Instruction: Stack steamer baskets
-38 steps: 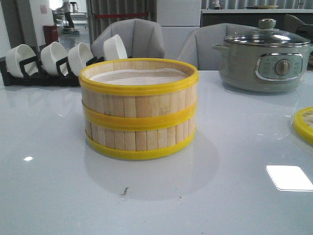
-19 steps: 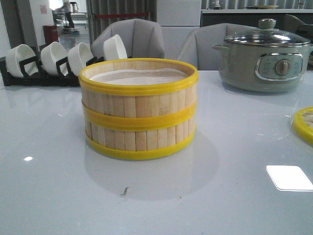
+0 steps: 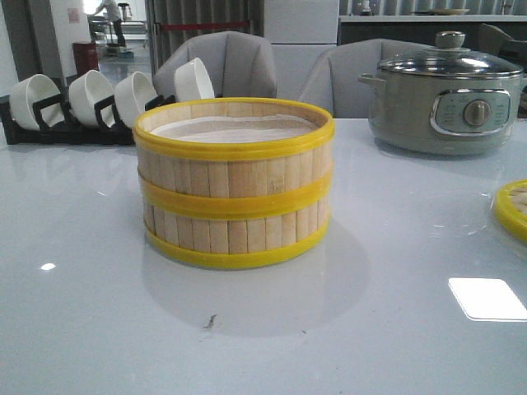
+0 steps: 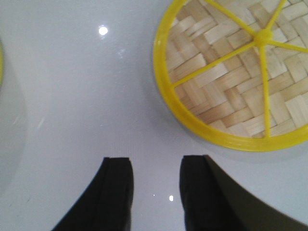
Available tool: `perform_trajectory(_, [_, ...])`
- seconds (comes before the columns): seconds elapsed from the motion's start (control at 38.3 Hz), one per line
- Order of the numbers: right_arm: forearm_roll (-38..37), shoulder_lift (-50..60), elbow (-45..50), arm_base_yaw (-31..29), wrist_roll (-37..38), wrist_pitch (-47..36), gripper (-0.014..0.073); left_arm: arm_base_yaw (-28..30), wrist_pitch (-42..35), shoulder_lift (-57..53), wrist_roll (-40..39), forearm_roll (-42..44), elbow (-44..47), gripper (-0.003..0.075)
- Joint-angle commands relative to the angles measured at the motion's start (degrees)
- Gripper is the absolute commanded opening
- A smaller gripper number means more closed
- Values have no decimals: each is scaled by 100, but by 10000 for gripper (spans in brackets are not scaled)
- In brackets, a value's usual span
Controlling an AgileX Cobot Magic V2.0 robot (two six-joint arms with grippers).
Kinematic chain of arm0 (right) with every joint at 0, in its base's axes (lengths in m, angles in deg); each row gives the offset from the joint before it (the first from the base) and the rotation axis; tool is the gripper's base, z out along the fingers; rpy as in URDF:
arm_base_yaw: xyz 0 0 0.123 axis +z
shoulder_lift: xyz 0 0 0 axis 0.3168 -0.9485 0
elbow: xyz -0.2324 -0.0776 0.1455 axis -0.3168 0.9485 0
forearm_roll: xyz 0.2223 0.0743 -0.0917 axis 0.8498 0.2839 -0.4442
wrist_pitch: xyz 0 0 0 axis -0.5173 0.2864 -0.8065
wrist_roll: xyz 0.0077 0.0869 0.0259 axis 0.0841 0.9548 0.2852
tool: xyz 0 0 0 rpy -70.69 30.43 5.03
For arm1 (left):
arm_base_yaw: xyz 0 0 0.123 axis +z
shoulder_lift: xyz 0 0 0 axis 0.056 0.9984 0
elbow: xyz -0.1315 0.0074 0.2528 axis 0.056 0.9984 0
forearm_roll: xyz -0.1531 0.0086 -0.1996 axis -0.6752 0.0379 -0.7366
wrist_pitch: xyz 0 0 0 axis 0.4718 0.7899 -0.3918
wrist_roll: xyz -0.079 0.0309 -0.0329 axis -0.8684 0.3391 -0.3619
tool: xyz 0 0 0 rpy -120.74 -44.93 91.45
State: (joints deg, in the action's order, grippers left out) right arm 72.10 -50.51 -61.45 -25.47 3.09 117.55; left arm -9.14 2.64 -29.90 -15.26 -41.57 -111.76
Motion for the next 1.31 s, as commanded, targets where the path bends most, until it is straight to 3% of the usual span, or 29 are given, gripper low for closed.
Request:
perform_trajectory(0.0, [-48,-206,-409,-353,2,-337,359,4,-483,26,-64,-19,-162,83])
perform_trajectory(0.16, [-140,-848,-985,-731,2,-358,330,4,-483,26,-64,-19,-162,83])
perform_trajectory(0.44, [-601,-1825,-1946,-783,2,-104,330,4,-483,26,-64,-19,-162,83])
perform_trajectory(1.28, [-704,-2590,-2101,-916,2,-297,330,4,-483,26,-64,-19,-162,83])
